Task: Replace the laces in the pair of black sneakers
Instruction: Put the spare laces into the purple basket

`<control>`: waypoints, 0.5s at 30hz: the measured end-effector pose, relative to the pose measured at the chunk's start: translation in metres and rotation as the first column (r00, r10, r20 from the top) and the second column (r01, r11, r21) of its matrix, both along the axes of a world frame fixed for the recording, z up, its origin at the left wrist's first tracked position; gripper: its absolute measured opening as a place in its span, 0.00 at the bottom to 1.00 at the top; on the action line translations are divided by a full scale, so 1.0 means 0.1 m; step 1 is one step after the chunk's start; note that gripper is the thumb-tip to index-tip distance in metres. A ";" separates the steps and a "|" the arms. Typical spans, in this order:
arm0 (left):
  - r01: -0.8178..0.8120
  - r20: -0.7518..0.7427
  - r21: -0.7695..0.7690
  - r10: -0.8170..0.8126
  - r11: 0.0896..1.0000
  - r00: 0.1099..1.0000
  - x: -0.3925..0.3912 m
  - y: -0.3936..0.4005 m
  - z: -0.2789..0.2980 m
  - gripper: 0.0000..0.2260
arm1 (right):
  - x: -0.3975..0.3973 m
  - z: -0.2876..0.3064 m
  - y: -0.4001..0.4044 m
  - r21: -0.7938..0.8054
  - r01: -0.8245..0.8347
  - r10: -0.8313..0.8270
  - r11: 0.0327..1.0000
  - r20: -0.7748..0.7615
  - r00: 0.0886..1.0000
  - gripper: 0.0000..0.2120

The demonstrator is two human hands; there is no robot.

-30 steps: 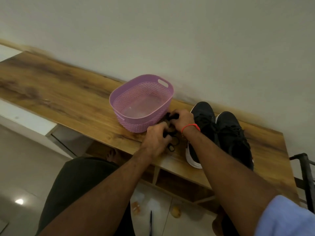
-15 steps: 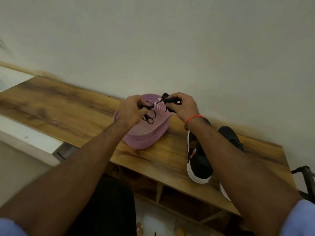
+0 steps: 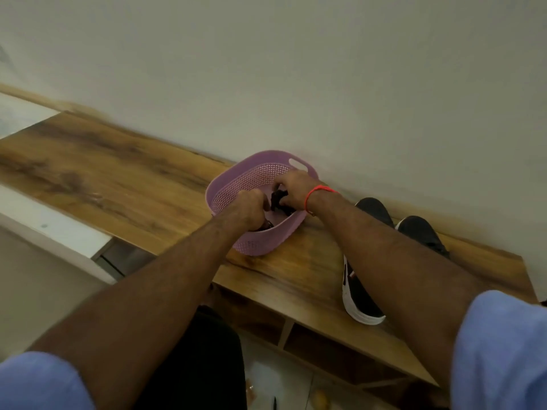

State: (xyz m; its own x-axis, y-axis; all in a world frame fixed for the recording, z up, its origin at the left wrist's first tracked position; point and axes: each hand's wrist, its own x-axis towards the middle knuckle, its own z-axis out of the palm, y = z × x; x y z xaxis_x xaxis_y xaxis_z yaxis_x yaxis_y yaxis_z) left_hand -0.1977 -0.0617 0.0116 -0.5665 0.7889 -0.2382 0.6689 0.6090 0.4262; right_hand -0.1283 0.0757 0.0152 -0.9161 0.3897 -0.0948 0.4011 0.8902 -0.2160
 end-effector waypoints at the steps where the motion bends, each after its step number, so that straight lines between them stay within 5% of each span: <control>1: 0.008 0.003 0.011 -0.008 1.000 1.000 0.00 -0.01 0.01 0.17 | -0.01 0.00 0.01 0.008 -0.003 0.002 1.000 0.006 1.000 0.19; 7: 0.019 -0.076 0.217 -0.003 0.976 0.997 0.05 -0.06 -0.06 0.11 | 0.12 0.02 -0.03 -0.049 -0.009 0.000 0.999 -0.192 0.981 0.13; 15: 0.087 -0.247 0.509 0.049 0.857 0.968 0.33 -0.12 -0.05 0.10 | 0.92 0.05 -0.29 -0.099 0.061 -0.108 0.993 -0.587 0.803 0.13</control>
State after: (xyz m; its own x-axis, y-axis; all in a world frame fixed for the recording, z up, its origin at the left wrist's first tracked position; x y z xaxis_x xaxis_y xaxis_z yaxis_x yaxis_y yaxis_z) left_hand -0.1645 -0.0737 0.0064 -0.5363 0.7705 0.3447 0.8009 0.3356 0.4960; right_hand -0.0367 0.0472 0.0206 -0.7677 0.4817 0.4226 0.2480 0.8314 -0.4972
